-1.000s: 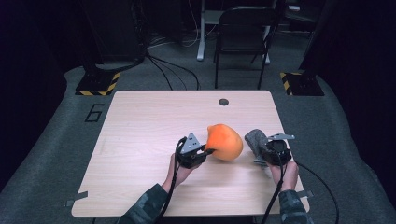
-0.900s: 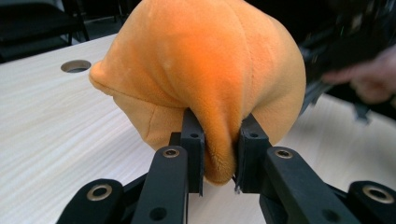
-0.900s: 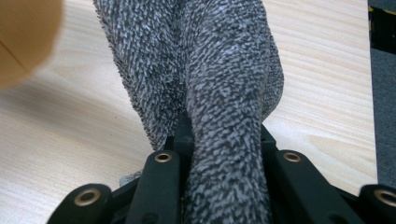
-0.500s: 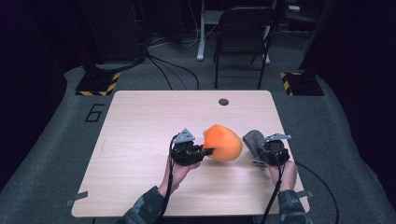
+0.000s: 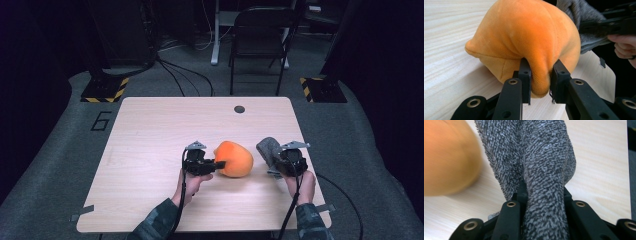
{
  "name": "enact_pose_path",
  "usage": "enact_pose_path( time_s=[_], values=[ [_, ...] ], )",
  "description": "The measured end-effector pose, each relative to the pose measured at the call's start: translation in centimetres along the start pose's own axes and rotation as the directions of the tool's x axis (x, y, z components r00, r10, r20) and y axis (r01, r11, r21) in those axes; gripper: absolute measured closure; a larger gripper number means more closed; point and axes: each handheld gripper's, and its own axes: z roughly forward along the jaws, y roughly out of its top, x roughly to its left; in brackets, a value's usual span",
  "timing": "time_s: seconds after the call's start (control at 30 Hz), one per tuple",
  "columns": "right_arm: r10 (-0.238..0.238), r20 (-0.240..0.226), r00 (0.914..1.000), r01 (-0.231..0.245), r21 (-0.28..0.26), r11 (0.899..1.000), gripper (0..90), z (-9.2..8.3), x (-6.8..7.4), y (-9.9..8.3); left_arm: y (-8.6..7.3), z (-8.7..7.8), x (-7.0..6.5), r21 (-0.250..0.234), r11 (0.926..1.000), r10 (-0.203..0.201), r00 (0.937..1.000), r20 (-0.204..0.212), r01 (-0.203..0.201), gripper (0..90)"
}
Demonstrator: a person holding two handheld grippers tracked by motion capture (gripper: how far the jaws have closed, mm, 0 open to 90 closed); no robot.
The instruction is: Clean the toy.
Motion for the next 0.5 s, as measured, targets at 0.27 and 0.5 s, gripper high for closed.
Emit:
enact_pose_path(
  time_s=[0.27, 0.5],
  values=[
    [-0.156, -0.12, 0.9804, 0.137, -0.152, 0.979, 71.9, -2.7, 7.3, 3.4, -0.1, 0.1, -0.2, -0.004, 1.0, 0.001, 0.9999, -0.012, -0.001, 73.2],
    [-0.294, -0.062, 0.9538, 0.285, -0.123, 0.951, 71.4, -0.9, 12.0, 2.9, -0.4, 0.4, -0.5, 0.003, 0.9998, 0.022, 0.9996, -0.016, -0.022, 72.9]
  ],
)
